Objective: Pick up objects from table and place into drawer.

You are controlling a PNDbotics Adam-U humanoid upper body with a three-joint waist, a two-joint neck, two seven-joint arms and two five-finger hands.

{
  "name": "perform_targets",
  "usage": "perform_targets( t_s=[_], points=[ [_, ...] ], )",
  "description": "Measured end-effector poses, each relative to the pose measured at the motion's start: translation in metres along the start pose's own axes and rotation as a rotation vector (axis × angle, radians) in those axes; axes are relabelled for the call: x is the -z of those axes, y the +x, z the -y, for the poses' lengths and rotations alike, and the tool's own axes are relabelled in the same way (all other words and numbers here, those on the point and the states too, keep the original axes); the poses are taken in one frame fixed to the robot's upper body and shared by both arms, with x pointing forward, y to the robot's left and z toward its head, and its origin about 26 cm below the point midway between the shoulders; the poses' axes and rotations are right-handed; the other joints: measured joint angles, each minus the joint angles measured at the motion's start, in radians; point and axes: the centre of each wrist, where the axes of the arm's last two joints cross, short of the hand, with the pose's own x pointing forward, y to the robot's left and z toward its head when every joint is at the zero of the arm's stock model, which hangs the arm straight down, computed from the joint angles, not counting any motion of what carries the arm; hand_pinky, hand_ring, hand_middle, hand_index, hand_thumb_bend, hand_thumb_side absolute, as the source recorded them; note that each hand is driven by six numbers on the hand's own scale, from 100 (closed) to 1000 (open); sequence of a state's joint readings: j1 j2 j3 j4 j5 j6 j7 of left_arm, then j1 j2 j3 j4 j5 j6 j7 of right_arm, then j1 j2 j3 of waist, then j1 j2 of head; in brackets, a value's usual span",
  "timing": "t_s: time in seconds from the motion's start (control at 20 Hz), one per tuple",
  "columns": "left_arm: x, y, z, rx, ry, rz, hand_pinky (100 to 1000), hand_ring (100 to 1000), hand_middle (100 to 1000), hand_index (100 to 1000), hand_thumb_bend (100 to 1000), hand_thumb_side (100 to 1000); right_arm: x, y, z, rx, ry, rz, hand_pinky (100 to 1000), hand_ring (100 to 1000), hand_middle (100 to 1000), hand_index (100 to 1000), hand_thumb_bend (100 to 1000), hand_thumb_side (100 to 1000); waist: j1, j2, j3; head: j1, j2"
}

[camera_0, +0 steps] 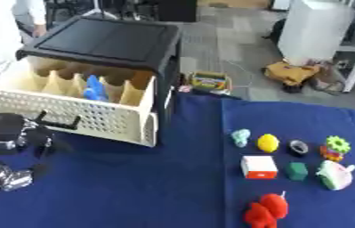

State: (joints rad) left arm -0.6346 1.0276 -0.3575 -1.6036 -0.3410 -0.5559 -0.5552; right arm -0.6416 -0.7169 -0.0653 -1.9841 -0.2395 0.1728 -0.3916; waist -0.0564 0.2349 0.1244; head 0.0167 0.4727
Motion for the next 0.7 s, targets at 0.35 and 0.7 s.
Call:
perform_targets(
  t_s=[0.35, 0.7],
  points=[
    [0.004, -0.021, 0.011, -0.01, -0.03, -0.083, 349, 547, 616, 927, 100, 1000, -0.001, -0.001, -0.001, 0.022, -0.023, -0.01, 637, 660, 471, 763, 100, 795, -0.002, 0.006, -0.007, 0.016, -0.009],
    [0.014, -0.038, 0.017, -0.027, -0.036, -0.139, 348, 539, 576, 909, 100, 1000, -0.002, -0.003, -0.002, 0.028, -0.032, -0.021, 636, 659, 470, 763, 100, 794, -0.002, 0.013, -0.007, 0.016, -0.01]
  ],
)
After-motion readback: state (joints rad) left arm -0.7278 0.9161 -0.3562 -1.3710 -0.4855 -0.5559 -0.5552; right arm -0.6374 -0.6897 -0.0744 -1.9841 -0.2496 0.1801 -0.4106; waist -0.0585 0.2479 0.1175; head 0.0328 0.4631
